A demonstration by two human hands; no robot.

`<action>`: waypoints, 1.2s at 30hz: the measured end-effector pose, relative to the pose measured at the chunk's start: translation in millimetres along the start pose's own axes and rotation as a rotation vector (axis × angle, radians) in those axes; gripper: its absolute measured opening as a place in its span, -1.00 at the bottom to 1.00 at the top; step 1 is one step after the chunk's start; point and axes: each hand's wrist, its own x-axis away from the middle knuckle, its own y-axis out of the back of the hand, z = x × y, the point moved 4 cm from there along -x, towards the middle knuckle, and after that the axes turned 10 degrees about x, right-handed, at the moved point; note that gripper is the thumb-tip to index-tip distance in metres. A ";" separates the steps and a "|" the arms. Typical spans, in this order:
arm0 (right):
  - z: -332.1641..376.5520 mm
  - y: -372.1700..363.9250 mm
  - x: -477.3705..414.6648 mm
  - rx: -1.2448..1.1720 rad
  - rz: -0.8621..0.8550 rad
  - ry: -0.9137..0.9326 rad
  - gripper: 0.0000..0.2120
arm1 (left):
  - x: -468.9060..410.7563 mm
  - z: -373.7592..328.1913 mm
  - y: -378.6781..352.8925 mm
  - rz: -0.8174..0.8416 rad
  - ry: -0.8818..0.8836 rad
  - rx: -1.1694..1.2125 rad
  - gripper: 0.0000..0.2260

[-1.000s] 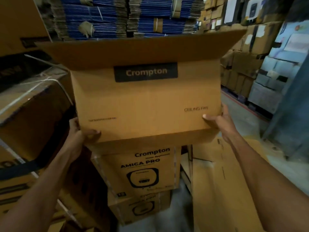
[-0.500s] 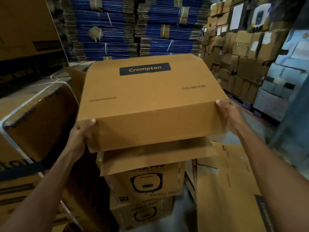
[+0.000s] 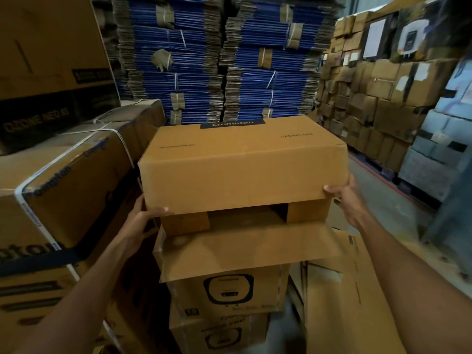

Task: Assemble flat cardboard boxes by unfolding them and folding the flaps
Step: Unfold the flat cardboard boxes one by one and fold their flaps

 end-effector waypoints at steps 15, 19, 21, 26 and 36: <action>-16.0 -7.5 -21.6 0.032 -0.066 0.007 -0.14 | -12.4 7.2 -26.6 -0.055 -0.026 -0.093 -0.15; 37.6 5.6 -31.8 0.297 -0.213 0.115 -0.05 | -10.5 -53.0 -30.1 -0.095 -0.256 -0.168 -0.28; 68.6 10.9 -38.6 0.400 -0.237 0.190 -0.19 | -7.1 -86.0 -32.5 -0.099 -0.318 -0.239 -0.32; 110.4 7.5 -47.3 0.732 -0.122 0.177 -0.18 | -10.1 -123.2 -32.9 -0.124 -0.242 -0.639 -0.14; 94.2 -88.7 53.2 1.142 0.128 0.663 -0.40 | -5.4 -100.4 -48.7 -0.238 -0.307 -0.967 -0.13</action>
